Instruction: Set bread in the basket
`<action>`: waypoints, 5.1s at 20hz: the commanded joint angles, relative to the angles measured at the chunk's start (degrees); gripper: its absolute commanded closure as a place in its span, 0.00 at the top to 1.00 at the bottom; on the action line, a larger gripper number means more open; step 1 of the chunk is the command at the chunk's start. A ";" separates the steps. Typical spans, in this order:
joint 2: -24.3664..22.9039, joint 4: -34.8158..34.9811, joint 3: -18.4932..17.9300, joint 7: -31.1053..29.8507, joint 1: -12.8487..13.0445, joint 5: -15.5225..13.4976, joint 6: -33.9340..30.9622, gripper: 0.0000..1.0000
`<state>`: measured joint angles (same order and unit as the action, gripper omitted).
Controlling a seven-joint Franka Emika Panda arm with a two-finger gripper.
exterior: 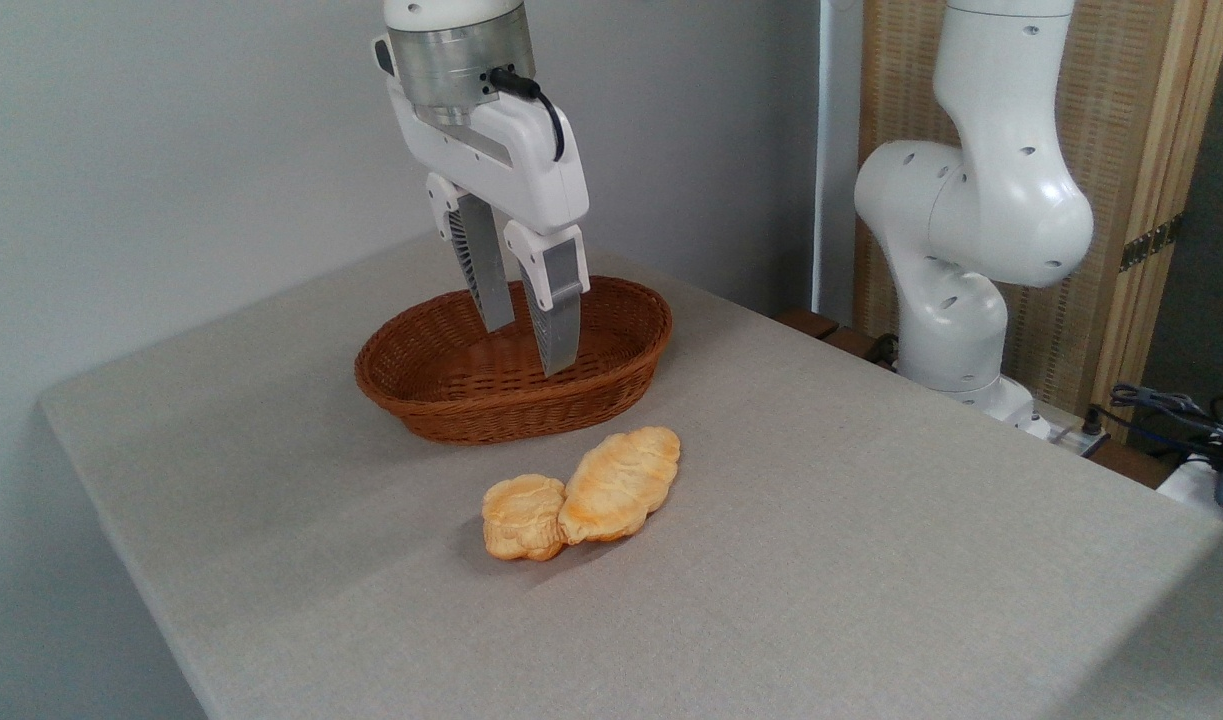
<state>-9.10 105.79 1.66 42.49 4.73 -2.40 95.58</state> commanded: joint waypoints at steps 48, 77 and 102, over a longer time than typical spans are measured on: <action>0.75 23.15 -3.33 1.28 0.90 -0.06 19.55 0.48; -3.47 11.11 2.54 0.84 0.99 -4.54 5.84 0.40; 0.05 12.43 18.82 0.58 0.55 -11.31 5.84 1.00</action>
<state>-8.09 118.30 20.87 42.64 5.85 -12.83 102.32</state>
